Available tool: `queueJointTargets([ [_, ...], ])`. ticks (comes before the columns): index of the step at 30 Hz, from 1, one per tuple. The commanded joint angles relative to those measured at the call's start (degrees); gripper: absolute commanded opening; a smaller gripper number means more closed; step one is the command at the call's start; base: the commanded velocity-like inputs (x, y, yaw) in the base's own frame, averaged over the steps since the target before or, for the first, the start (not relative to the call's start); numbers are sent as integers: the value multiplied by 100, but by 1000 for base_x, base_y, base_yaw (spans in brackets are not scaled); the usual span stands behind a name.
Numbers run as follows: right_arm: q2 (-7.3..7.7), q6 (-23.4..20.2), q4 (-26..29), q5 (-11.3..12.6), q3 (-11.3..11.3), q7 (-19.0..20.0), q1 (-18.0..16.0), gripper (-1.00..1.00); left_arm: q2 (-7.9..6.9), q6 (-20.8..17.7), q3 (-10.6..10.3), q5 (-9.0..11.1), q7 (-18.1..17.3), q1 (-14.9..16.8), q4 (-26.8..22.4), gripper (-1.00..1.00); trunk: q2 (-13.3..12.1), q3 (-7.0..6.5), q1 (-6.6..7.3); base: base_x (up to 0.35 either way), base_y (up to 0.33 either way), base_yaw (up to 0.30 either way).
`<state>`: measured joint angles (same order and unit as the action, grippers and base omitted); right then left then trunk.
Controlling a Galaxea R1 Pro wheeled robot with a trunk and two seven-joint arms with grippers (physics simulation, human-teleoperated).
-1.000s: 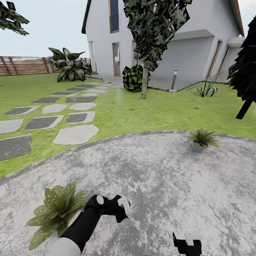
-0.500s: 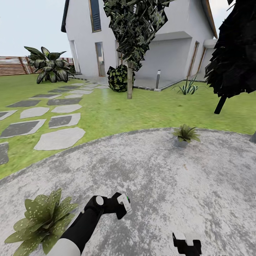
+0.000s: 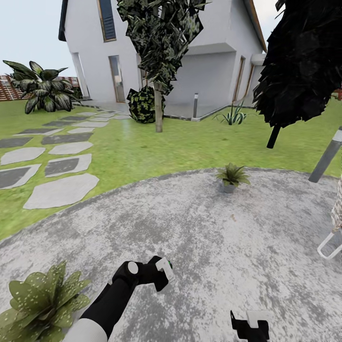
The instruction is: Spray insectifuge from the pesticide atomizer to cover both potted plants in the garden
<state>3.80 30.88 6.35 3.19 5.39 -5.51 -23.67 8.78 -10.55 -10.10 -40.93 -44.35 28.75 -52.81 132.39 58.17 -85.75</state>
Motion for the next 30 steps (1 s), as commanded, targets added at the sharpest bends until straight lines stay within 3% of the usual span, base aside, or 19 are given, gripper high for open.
queueJointTargets([
  [1, 2, 14, -4, 33, 50, -29, -3, 100, 1, -44, 0, -11, -29, 0, -10, -100, 2, 5, 1, 0, 0, -2],
  [7, 6, 13, -2, 33, 50, -29, 0, 100, 1, -44, 0, -11, -28, -1, -10, -100, 2, 2, 1, 0, 0, -81],
  [30, 6, 12, -10, 33, 50, -24, -2, 100, 1, -21, 0, -11, -26, -1, -10, -100, 2, -82, 1, 0, 0, -246],
])
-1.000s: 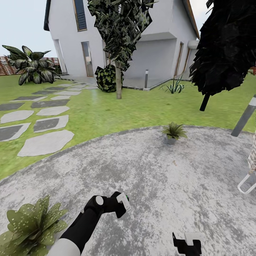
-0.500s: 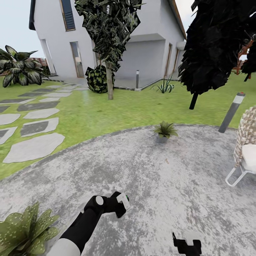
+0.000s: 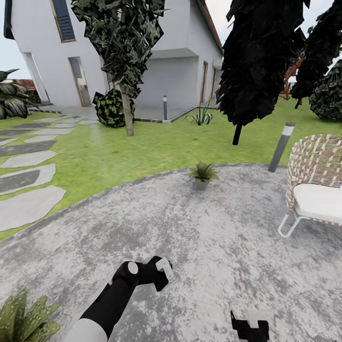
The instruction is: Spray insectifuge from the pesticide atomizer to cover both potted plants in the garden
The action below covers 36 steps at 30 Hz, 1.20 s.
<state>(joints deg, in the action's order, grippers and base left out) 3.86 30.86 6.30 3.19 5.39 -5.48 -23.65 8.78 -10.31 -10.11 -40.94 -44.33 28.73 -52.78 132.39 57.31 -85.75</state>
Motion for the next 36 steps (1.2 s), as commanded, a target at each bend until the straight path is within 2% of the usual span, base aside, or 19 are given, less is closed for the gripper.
queueJointTargets([
  [1, 1, 12, -6, 33, 50, -29, -5, 100, 1, -43, 0, -11, -28, -2, -13, -100, 2, 0, 1, 0, 0, -234],
  [13, 1, 14, 1, 37, 50, -29, -2, 100, -17, -94, 7, -21, -27, -8, 13, -100, 2, -70, 1, 0, 0, -217],
  [16, -4, 16, 2, 34, 50, -22, -4, 100, -96, -91, 16, -21, -25, -8, 366, -100, 2, -74, 1, 0, 0, -49],
  [17, -12, 17, 5, 36, 50, -12, -4, 100, -140, -86, 18, -34, -24, -2, 754, -100, 2, -74, 1, 0, 0, -5],
  [20, -24, 17, 16, 33, 61, 1, -6, 100, -176, -98, 18, -37, -30, 1, 851, -100, 2, -74, 1, 0, 0, -1],
  [21, -23, 17, 24, -31, 175, 3, -5, 100, -257, -105, 18, -37, -43, 1, 857, -100, 2, -74, 1, 0, 0, 0],
  [25, 16, 12, 271, -513, 759, 8, -8, 100, -327, -117, 12, -53, -65, 30, 864, -100, 2, -74, 1, 0, 0, 0],
  [27, 34, -7, 666, -684, 836, 18, -8, 100, -333, -126, 9, -65, -72, 48, 865, -100, 2, -74, 1, 0, 0, 0],
  [29, 40, -24, 989, -1019, 860, 100, -8, 100, -358, -240, 1, -72, -105, 62, 866, -100, 2, -74, 1, 0, 0, 0],
  [30, 38, -46, 1157, -1393, 863, 258, -9, 100, -409, -388, -12, -83, -162, 71, 866, -100, 2, -74, 1, 0, 0, 0],
  [31, 37, -81, 1230, -1641, 865, 406, -13, 100, -455, -469, -17, -90, -214, 77, 866, -100, 2, -74, 1, 0, 0, 0],
  [32, 37, -183, 1302, -1970, 863, 693, -40, 100, -530, -548, -18, -99, -335, 89, 866, -100, 2, -74, 1, 0, 0, 0],
  [33, 36, -327, 1354, -2180, 861, 1016, -105, 100, -603, -588, -16, -105, -510, 97, 866, -100, 2, -74, 1, 0, 0, 0],
  [36, 36, -653, 1592, -2382, 865, 1867, -370, 100, -727, -617, -18, -114, -914, 105, 866, -100, 2, -74, 1, 0, 0, 0],
])
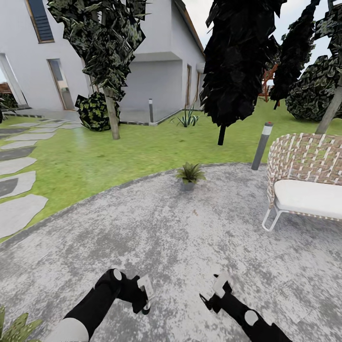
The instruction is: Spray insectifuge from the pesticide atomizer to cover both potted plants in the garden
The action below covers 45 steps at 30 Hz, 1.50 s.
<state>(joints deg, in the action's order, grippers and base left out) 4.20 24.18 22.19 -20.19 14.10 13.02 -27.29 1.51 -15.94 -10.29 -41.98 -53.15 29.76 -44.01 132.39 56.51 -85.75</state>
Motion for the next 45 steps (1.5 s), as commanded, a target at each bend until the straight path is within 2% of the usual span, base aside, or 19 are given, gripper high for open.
queueJointTargets([
  [1, 4, -32, 60, -67, -5, 305, -61, 100, -14, -56, -4, -14, -86, 2, -11, -100, 2, 6, 1, 0, 0, 0],
  [2, 8, -68, 108, -84, -10, 705, -195, 100, -24, -57, -18, -25, -135, 3, -11, -100, 2, 6, 1, 0, 0, 0],
  [3, 9, -72, 112, -86, -11, 767, -252, 100, -26, -58, -24, -27, -141, 0, -11, -100, 2, 6, 1, 0, 0, 0],
  [4, 5, -81, 118, -91, -7, 1002, -374, 100, -28, -51, -36, -22, -155, -5, -6, -100, 2, 6, 1, 0, 0, 0],
  [6, -4, -87, 223, -108, -2, 1351, -404, 100, -29, -49, -36, -24, -156, -5, 66, -100, 2, 6, 1, 0, 0, 0],
  [7, -18, -89, 516, -217, 4, 2411, -409, 100, -12, -54, -40, -73, -154, -6, 101, -100, 2, 6, 1, 0, 0, 0],
  [9, -27, -92, 740, -234, 5, 2731, -411, 100, 2, -57, -49, -214, -158, -6, 109, -100, 2, 6, 1, 0, 0, 0],
  [10, -29, -91, 787, -236, 5, 2777, -412, -100, 4, -57, -50, -251, -159, -6, 110, -100, 2, 6, 1, 0, 0, 0],
  [14, -49, -96, 989, -239, 5, 3089, -417, -100, 0, -58, -49, -331, -160, -20, 111, -100, 2, 6, 1, 0, 0, 0],
  [19, -91, -98, 1024, -243, 20, 3195, -417, -100, 40, -63, -57, -351, -161, -10, 112, -100, 2, 6, 1, 0, 0, 0],
  [25, -256, -95, 1024, -240, 214, 3215, -418, -100, 81, -67, -60, -368, -161, 3, 102, -100, 2, 6, 1, 0, 0, 0],
  [29, -426, -98, 1025, -240, 240, 3215, -418, -100, 78, -73, -274, -372, -155, 3, 95, -100, 2, 6, 1, 0, 0, 0],
  [34, -522, -96, 1025, -240, 249, 3215, -418, -100, 95, -71, -331, -371, -152, 3, 94, -100, 2, 6, 1, 0, 0, 0],
  [45, -543, -90, 1025, -240, 325, 3215, -418, -100, 130, 17, -333, -344, -169, 10, 47, -100, 2, 6, 1, 0, 0, 0],
])
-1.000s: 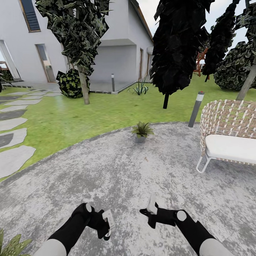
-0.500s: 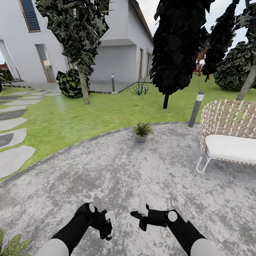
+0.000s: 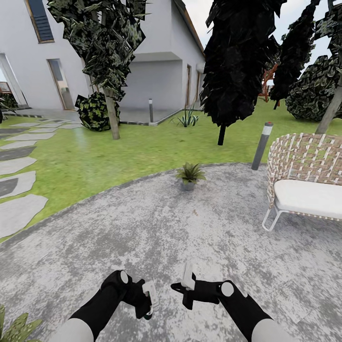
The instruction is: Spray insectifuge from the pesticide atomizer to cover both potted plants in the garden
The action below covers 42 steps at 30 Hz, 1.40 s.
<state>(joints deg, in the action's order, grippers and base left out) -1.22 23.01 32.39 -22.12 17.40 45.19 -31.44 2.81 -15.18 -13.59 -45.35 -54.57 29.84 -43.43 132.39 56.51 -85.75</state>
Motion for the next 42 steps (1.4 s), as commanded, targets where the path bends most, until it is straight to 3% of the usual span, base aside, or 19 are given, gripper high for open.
queueJointTargets([
  [1, -3, 26, 4, -47, -3, -2, -2, -100, 6, -53, -3, -4, -27, 3, -7, -100, 2, 5, 1, 0, 0, 0],
  [12, -129, 20, 4, -47, 0, -2, -2, -100, 171, -13, -3, -9, -19, 4, -42, -100, 2, 5, 1, 0, 0, 0],
  [20, -133, 22, -4, -53, 8, -2, -2, -100, 241, 237, -3, 19, -19, 4, -36, -100, 2, 5, 1, 0, 0, 0],
  [32, -133, 25, -12, -53, 9, -2, -1, -100, 360, 242, -3, 44, -23, 10, -33, -100, 2, 5, 1, 0, 0, 0],
  [42, -133, 27, -13, -54, 9, -2, -2, -100, 366, 238, 6, 44, -27, 21, 10, -100, 2, 5, 1, 0, 0, 0],
])
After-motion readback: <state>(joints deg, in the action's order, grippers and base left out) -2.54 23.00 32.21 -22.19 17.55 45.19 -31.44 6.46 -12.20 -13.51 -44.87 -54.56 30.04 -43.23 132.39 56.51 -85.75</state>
